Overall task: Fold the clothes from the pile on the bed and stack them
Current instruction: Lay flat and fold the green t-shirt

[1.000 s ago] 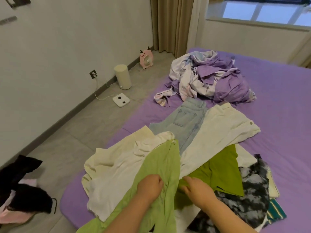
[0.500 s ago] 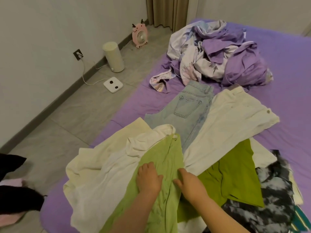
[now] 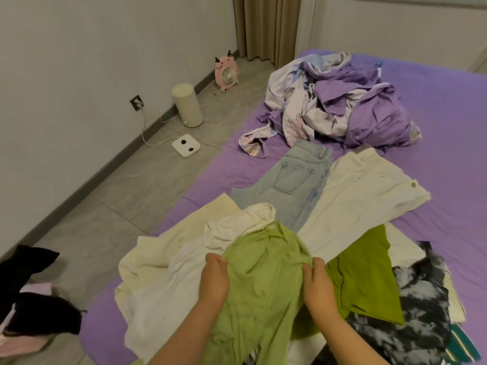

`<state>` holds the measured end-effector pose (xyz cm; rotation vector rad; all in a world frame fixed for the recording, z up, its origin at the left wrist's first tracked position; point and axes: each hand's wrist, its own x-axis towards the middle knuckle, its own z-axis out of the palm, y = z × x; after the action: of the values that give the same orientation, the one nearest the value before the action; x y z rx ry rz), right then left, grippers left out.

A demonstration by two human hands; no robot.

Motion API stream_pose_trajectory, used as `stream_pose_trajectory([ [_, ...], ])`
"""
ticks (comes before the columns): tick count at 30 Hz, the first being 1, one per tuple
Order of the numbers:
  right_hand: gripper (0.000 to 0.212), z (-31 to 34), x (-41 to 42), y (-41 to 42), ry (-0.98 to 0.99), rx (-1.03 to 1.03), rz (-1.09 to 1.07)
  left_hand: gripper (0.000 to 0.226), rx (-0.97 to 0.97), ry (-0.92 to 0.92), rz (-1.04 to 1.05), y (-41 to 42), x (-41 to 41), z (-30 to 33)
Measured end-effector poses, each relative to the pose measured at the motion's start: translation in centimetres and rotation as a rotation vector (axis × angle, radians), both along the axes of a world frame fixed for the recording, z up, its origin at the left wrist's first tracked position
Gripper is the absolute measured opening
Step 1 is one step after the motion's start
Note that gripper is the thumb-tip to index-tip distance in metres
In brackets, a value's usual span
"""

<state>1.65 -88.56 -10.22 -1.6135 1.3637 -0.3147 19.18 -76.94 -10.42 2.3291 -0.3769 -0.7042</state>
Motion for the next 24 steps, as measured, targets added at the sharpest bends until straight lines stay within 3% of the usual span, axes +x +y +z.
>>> stream_pose_trajectory([
  [8, 0.006, 9.7, -5.4, -2.5, -0.226, -0.204, 0.085, 0.018, -0.193, -0.058, -0.007, 1.3, -2.2, 10.4],
  [14, 0.016, 17.0, -10.7, -2.9, -0.382, -0.129, 0.02, 0.035, -0.28, -0.017, 0.003, 1.9, -6.8, 19.2],
  [18, 0.018, 22.1, -13.7, -3.0, -0.507, -0.073, -0.061, 0.019, -0.47, 0.103, 0.001, 2.6, -11.0, 25.0],
  [24, 0.035, 28.6, -18.7, -3.6, -0.624, -0.056, -0.168, 0.013, -0.621, 0.191, -0.011, 3.3, -15.4, 31.3],
])
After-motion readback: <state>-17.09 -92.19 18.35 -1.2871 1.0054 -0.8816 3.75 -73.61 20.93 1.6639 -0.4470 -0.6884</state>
